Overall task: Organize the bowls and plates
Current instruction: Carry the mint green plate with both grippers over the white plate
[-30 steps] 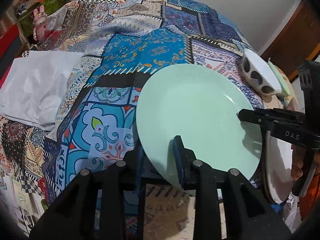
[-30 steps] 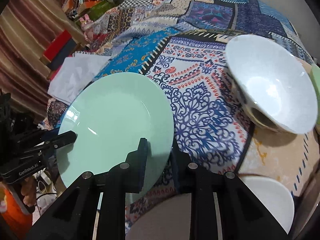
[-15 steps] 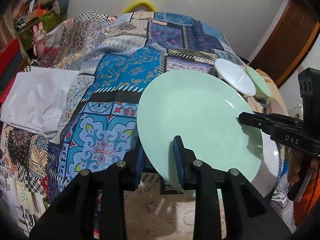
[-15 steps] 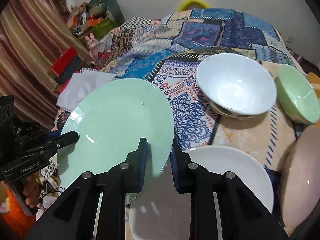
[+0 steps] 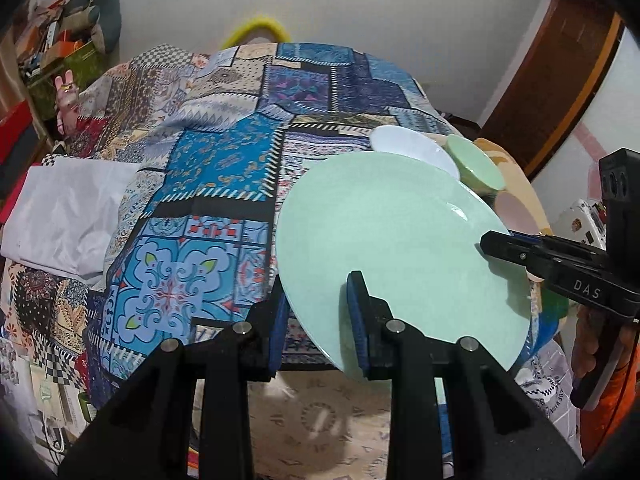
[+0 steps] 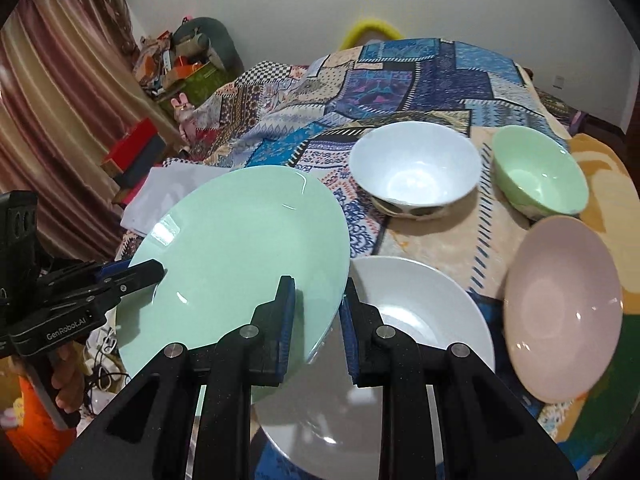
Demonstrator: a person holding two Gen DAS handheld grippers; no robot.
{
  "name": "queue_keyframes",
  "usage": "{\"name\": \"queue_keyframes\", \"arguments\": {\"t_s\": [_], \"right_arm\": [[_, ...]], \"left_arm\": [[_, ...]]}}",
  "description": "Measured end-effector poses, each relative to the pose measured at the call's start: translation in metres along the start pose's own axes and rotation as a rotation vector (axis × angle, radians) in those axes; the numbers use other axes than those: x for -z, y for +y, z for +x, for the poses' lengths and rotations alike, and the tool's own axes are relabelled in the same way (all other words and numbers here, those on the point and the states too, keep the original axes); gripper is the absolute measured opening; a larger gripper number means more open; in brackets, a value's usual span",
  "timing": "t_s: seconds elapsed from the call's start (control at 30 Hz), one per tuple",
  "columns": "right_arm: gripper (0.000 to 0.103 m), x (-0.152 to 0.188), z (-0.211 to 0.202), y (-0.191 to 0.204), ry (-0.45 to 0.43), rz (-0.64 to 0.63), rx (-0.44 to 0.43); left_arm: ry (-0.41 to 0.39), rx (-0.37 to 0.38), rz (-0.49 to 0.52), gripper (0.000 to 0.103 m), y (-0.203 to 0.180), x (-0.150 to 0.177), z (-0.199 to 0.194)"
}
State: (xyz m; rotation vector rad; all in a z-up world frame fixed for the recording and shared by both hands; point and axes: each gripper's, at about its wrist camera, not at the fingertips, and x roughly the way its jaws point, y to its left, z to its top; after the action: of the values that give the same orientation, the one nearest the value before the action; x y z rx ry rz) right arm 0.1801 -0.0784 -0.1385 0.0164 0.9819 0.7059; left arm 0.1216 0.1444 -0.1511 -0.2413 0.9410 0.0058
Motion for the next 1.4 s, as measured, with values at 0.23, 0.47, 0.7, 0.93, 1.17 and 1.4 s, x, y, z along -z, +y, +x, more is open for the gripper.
{"name": "queue_keyframes", "arguments": {"t_s": [0.23, 0.47, 0.7, 0.93, 1.17, 1.4], "right_arm": [[0.020, 0.013, -0.017, -0.016, -0.021, 0.030, 0.014], [0.020, 0.030, -0.028, -0.034, -0.023, 0.068, 0.026], [0.020, 0.047, -0.032, -0.048, -0.006, 0.101, 0.037], [0.020, 0.060, -0.029, -0.063, 0.016, 0.140, 0.036], [0.020, 0.067, -0.018, -0.072, 0.045, 0.169, 0.029], [0.020, 0.072, -0.009, -0.079, 0.071, 0.190, 0.023]], "left_arm": [[-0.001, 0.017, 0.028, 0.029, -0.027, 0.007, -0.004], [0.021, 0.034, 0.056, 0.029, -0.051, 0.014, 0.003], [0.054, 0.041, 0.075, 0.029, -0.069, 0.021, 0.015], [0.101, 0.050, 0.078, 0.029, -0.079, 0.027, 0.036], [0.147, 0.045, 0.082, 0.029, -0.081, 0.031, 0.056], [0.187, 0.035, 0.077, 0.029, -0.080, 0.033, 0.073]]}}
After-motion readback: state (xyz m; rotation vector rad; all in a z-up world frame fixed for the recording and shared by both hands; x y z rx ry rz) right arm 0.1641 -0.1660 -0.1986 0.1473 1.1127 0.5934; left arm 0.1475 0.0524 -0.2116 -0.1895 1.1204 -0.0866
